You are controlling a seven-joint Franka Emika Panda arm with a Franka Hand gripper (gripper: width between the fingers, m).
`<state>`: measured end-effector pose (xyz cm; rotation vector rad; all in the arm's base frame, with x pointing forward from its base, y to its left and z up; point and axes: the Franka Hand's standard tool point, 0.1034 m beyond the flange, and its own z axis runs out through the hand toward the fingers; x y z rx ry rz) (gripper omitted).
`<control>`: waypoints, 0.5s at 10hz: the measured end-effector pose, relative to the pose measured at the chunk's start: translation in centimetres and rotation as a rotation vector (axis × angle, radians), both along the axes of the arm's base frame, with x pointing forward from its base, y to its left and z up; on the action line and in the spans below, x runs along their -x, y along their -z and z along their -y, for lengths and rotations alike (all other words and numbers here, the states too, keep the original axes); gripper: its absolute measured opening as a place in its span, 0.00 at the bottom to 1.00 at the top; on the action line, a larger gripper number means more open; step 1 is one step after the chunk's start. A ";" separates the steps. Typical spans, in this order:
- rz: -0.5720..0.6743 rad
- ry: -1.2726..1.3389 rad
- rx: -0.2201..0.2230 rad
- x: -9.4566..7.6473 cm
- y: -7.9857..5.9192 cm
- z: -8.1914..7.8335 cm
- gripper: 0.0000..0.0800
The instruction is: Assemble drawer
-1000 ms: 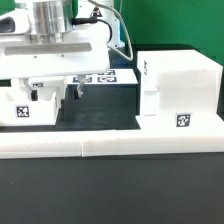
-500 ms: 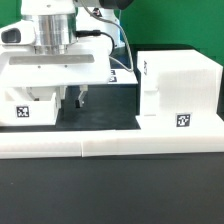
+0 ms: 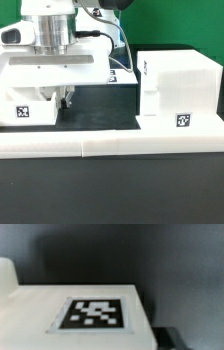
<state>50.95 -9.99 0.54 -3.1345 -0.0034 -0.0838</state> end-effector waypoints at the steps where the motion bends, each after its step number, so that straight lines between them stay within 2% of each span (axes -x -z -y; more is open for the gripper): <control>1: 0.000 0.000 0.000 0.0 0.0 0.0 0.05; 5: 0.000 0.000 0.000 0.0 0.0 0.0 0.05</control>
Offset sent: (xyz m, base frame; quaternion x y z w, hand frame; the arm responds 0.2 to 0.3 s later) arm 0.0000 0.0000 0.0000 0.0000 0.0000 0.0000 1.0000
